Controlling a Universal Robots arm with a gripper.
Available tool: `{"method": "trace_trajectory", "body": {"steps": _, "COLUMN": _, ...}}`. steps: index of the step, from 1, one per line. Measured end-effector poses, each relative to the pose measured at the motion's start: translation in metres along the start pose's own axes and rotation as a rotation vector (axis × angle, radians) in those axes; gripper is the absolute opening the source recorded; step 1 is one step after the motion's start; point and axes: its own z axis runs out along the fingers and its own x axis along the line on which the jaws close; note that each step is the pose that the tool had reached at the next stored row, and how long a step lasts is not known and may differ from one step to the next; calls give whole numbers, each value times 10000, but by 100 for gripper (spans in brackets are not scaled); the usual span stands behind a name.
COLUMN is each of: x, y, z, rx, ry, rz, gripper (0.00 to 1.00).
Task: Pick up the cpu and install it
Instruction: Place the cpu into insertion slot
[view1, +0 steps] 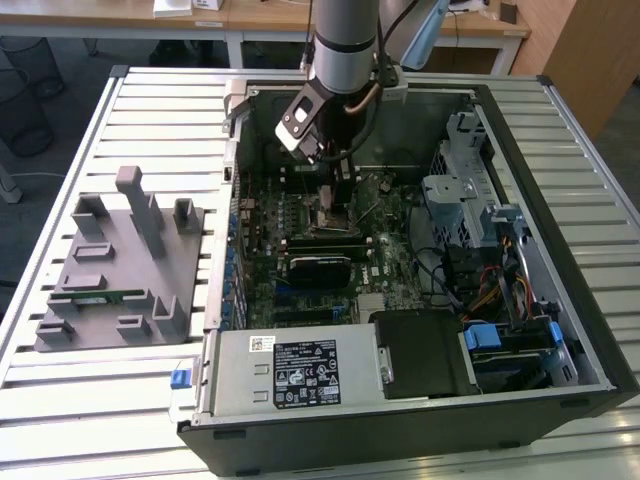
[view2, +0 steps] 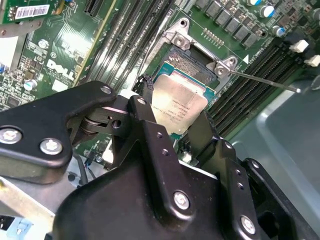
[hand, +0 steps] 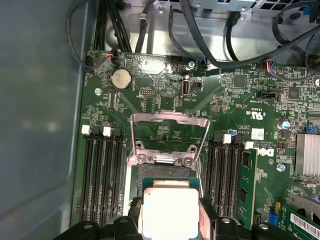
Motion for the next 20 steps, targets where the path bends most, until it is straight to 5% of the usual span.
{"method": "trace_trajectory", "body": {"steps": 20, "x": 10, "y": -4, "z": 190, "rx": -1, "ry": -1, "rz": 108, "gripper": 53}}
